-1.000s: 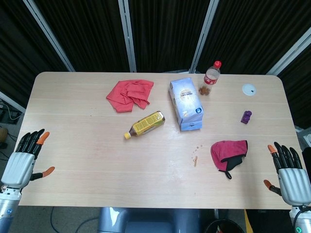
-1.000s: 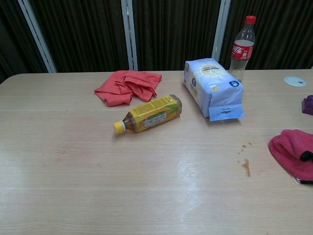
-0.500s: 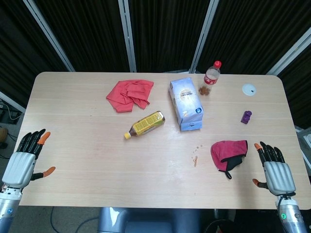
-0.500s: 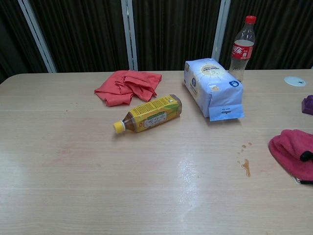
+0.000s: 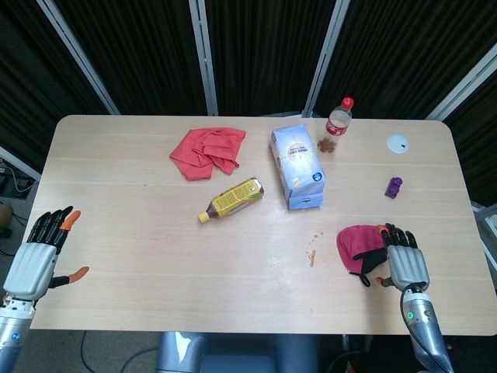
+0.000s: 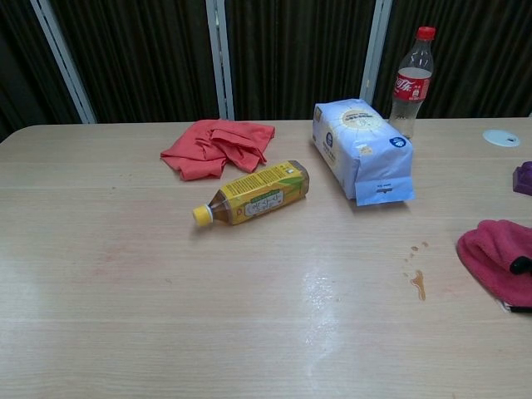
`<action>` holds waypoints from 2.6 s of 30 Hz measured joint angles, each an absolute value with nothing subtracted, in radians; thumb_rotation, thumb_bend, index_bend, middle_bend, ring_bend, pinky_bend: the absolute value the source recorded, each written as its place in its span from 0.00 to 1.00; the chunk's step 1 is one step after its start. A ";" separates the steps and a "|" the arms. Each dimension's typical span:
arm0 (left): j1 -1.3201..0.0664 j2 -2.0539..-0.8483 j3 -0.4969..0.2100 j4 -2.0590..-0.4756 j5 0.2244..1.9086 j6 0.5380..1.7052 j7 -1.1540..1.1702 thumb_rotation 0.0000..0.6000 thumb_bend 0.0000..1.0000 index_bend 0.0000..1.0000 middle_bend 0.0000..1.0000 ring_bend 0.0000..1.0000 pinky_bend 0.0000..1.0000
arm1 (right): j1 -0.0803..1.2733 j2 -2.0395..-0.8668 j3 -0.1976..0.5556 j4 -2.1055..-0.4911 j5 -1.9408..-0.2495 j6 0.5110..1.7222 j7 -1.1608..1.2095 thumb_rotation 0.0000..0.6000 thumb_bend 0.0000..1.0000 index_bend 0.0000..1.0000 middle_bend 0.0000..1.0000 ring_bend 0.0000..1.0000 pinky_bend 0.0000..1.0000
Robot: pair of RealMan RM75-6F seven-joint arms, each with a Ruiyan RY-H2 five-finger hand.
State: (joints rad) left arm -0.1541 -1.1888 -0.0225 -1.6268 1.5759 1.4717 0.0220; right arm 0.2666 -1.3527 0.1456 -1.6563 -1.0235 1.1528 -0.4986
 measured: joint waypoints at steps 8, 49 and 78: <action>-0.165 -1.187 -0.024 -1.626 1.565 1.447 0.006 1.00 0.00 0.00 0.00 0.00 0.00 | 0.329 -1.459 0.182 -1.506 -0.915 1.096 -0.498 1.00 0.05 0.02 0.00 0.00 0.05; -0.173 -1.180 -0.025 -1.639 1.540 1.426 -0.004 1.00 0.00 0.00 0.00 0.00 0.00 | 0.415 -1.684 0.165 -1.387 -1.060 1.119 -0.335 1.00 0.51 0.76 0.65 0.59 0.69; -0.174 -1.170 -0.026 -1.641 1.546 1.430 -0.042 1.00 0.00 0.00 0.00 0.00 0.00 | 0.476 -1.858 0.245 -1.185 -0.905 1.155 -0.575 1.00 0.51 0.76 0.66 0.59 0.69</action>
